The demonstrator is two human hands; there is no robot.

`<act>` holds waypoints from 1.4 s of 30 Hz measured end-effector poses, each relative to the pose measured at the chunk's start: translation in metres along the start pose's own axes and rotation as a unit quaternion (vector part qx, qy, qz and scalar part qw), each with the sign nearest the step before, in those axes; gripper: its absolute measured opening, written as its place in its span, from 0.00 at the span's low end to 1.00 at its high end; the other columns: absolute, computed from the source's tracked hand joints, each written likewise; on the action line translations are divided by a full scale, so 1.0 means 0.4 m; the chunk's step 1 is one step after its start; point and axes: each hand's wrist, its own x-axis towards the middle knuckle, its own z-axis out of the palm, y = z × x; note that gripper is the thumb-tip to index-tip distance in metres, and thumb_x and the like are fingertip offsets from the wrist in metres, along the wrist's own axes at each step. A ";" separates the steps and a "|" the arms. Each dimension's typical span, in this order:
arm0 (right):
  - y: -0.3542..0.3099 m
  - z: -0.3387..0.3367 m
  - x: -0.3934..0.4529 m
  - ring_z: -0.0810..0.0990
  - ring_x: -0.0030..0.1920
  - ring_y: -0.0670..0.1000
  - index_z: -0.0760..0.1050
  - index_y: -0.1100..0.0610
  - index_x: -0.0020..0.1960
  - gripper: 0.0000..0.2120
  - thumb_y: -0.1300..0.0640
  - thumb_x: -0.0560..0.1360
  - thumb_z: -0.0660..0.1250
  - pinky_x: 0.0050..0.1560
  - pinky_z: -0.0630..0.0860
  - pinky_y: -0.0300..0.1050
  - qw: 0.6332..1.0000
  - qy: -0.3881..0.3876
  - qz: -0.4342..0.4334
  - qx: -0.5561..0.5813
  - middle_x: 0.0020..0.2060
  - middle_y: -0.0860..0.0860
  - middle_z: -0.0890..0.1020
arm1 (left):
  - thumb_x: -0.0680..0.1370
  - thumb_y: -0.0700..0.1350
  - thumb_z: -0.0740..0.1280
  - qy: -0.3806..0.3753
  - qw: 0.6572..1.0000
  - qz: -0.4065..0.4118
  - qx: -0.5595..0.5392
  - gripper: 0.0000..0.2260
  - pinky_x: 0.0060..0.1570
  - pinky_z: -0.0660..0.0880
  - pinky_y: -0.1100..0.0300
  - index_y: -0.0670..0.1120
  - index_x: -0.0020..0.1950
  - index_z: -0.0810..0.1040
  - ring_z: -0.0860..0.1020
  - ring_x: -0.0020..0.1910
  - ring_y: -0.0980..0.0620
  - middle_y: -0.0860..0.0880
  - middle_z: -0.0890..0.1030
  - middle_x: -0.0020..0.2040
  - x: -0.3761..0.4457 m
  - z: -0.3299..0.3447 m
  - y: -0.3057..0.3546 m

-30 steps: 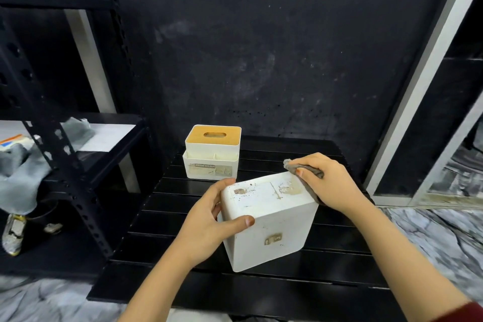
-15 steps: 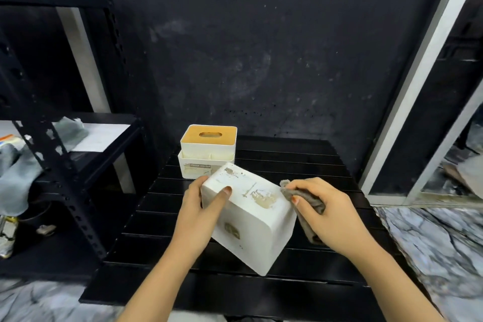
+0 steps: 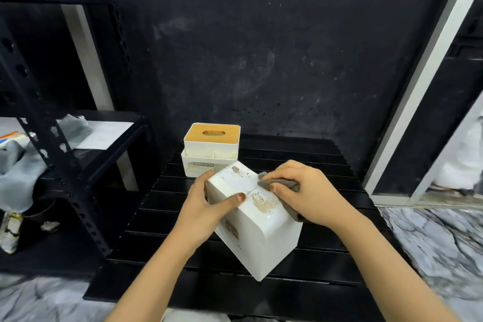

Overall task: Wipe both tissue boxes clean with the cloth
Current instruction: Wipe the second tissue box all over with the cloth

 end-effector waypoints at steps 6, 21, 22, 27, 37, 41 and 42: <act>0.015 -0.044 -0.069 0.74 0.52 0.37 0.80 0.41 0.51 0.13 0.58 0.74 0.67 0.52 0.68 0.27 0.999 -0.038 -0.007 0.018 0.47 0.37 0.76 | 0.68 0.47 0.76 -0.013 1.000 -0.008 -0.027 0.33 0.58 0.68 0.59 0.55 0.69 0.65 0.69 0.64 0.56 0.55 0.71 0.66 0.002 0.003 -0.006; 0.003 -0.021 0.091 0.73 0.54 0.45 0.78 0.44 0.57 0.12 0.55 0.77 0.62 0.57 0.73 0.44 0.991 -0.075 -0.007 -0.109 0.51 0.40 0.72 | 0.57 0.58 0.77 -0.194 0.978 -0.043 0.058 0.43 0.68 0.68 0.50 0.56 0.69 0.66 0.73 0.64 0.55 0.55 0.75 0.63 0.068 -0.010 0.029; 0.005 -0.019 0.088 0.73 0.54 0.45 0.78 0.44 0.57 0.12 0.55 0.77 0.62 0.56 0.73 0.44 0.992 -0.067 -0.002 -0.106 0.52 0.41 0.73 | 0.56 0.58 0.78 -0.197 0.978 -0.044 0.058 0.44 0.68 0.68 0.50 0.55 0.70 0.65 0.72 0.65 0.55 0.55 0.75 0.64 0.070 -0.009 0.030; 0.013 -0.005 0.070 0.73 0.53 0.45 0.78 0.45 0.57 0.12 0.55 0.77 0.62 0.54 0.73 0.42 0.996 -0.030 0.011 -0.084 0.53 0.42 0.74 | 0.62 0.58 0.76 -0.116 0.992 -0.025 0.047 0.38 0.69 0.67 0.49 0.59 0.70 0.66 0.69 0.68 0.57 0.57 0.72 0.67 0.021 0.018 0.019; 0.031 0.007 -0.001 0.73 0.54 0.45 0.78 0.45 0.56 0.11 0.55 0.77 0.62 0.56 0.72 0.41 0.997 0.033 0.025 -0.064 0.51 0.40 0.74 | 0.68 0.53 0.75 -0.059 0.997 -0.008 0.049 0.40 0.65 0.71 0.53 0.57 0.75 0.58 0.70 0.66 0.56 0.56 0.68 0.69 -0.093 0.097 0.033; 0.043 -0.026 -0.026 0.73 0.54 0.43 0.79 0.41 0.53 0.11 0.55 0.76 0.64 0.57 0.71 0.41 0.999 0.008 0.007 -0.042 0.50 0.37 0.74 | 0.66 0.51 0.78 -0.154 0.987 -0.034 0.011 0.40 0.62 0.74 0.54 0.59 0.73 0.62 0.75 0.62 0.57 0.57 0.75 0.63 -0.063 0.070 0.041; 0.047 -0.033 -0.020 0.73 0.54 0.44 0.78 0.40 0.52 0.11 0.54 0.76 0.64 0.57 0.71 0.41 0.999 -0.002 0.009 -0.047 0.49 0.36 0.73 | 0.65 0.51 0.78 -0.171 0.985 -0.034 0.008 0.39 0.62 0.74 0.55 0.59 0.72 0.63 0.75 0.61 0.58 0.57 0.75 0.63 -0.054 0.066 0.043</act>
